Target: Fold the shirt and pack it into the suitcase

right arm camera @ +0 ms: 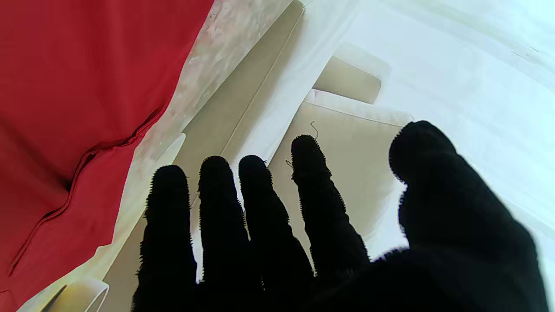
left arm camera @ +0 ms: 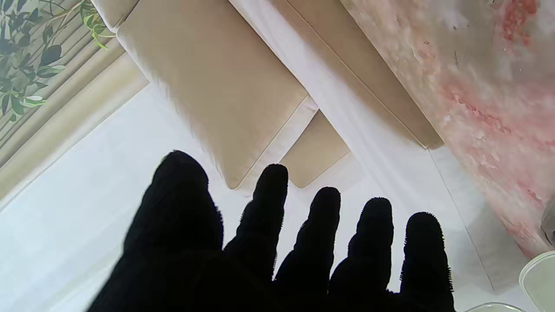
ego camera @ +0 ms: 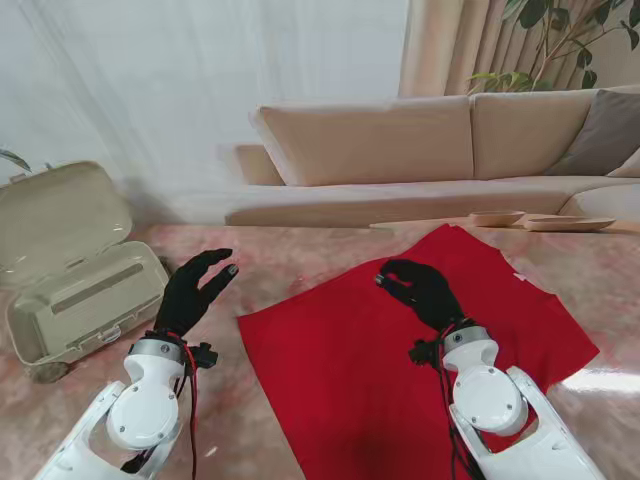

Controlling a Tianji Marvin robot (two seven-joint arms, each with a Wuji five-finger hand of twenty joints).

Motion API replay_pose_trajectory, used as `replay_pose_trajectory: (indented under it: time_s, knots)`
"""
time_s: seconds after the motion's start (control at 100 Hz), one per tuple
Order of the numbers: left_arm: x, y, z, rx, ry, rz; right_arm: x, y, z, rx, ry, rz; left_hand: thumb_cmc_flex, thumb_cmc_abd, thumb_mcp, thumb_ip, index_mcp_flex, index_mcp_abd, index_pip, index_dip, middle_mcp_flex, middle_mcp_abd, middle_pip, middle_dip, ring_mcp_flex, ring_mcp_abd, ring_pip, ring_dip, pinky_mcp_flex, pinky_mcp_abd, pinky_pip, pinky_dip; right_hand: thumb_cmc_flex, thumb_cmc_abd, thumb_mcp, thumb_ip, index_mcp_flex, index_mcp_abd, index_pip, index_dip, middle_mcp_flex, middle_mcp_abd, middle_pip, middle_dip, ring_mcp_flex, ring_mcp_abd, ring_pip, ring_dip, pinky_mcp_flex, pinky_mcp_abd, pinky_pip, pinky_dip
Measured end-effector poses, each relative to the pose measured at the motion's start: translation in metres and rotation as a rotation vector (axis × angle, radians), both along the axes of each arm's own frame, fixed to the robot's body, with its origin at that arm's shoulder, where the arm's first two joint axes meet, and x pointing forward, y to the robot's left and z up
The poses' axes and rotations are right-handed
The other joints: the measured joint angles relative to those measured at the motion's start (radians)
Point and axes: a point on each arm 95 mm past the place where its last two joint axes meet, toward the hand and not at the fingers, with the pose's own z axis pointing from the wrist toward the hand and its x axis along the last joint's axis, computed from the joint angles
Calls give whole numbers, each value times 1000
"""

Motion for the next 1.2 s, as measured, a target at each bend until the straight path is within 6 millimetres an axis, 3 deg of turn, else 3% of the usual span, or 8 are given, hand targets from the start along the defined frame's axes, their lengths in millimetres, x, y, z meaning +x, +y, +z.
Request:
replay_pose_trajectory:
  time_s: [1.2]
  knots:
    - [4,-1,-1,-11,5,-27,-1,-3,-2,-19,18,-8,0,0,0,0,0,0,0,0,0,0,0,0,0,0,0,0,0,0,0,0,0,0,0,0,0,0,0,0,0,0,0,0,0,0,0,0,0,0,0,0]
